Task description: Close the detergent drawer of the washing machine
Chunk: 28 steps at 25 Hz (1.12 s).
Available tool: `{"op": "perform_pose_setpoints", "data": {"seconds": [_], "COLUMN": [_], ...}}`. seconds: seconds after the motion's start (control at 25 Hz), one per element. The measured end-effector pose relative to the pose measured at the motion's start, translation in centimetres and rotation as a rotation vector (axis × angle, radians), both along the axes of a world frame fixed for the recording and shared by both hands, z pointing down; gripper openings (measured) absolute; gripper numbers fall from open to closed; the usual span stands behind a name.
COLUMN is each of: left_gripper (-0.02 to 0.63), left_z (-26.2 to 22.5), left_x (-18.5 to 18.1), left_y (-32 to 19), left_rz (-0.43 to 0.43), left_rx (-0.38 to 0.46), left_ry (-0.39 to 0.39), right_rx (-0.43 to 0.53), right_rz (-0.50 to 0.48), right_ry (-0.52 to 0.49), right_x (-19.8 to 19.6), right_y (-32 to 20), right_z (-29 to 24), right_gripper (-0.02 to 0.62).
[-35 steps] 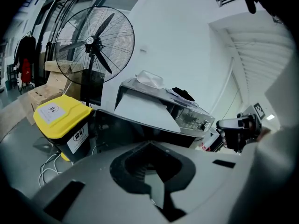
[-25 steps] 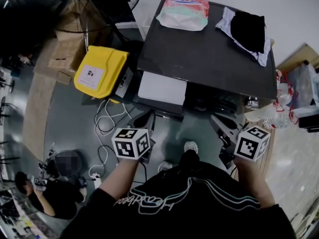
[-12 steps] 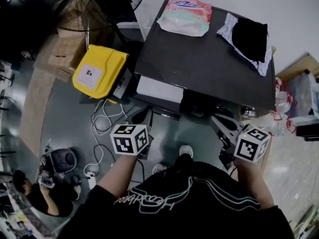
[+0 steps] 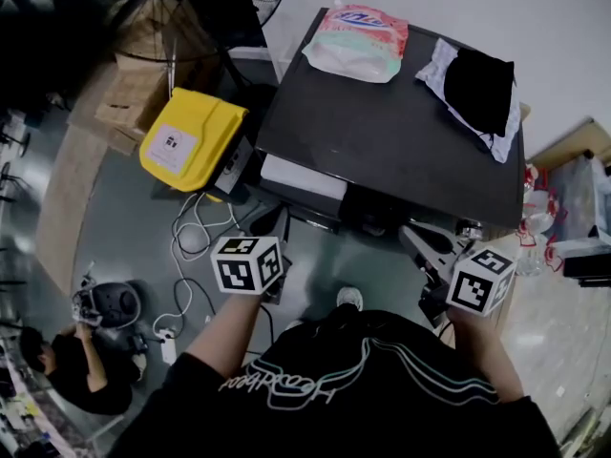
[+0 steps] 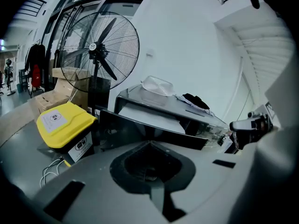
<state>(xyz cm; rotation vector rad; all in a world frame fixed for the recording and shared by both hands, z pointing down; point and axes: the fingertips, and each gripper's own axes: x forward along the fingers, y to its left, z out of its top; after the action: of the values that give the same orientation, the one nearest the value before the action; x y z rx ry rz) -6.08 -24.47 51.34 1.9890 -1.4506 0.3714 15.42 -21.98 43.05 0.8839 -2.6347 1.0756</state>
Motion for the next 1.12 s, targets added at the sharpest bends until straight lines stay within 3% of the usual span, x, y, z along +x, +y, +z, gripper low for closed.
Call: {"op": "perform_pose_setpoints", "data": {"seconds": [0.6,1.12], "left_gripper": [0.021,0.021], "left_z": [0.0,0.0], "left_x": [0.3,0.5], "left_y": [-2.0,-3.3], "left_rz": [-0.041,-0.021], "left_rx": [0.007,0.035], "left_ry": [-0.021,-0.028], "right_rx": [0.037,0.056], "right_rz": [-0.03,-0.051], "right_ry": [0.005,-0.001], "right_x": [0.9,1.2], "right_y": [-1.0,-2.7], "right_z": [-1.1,-1.1], "right_gripper": [0.028,0.028]}}
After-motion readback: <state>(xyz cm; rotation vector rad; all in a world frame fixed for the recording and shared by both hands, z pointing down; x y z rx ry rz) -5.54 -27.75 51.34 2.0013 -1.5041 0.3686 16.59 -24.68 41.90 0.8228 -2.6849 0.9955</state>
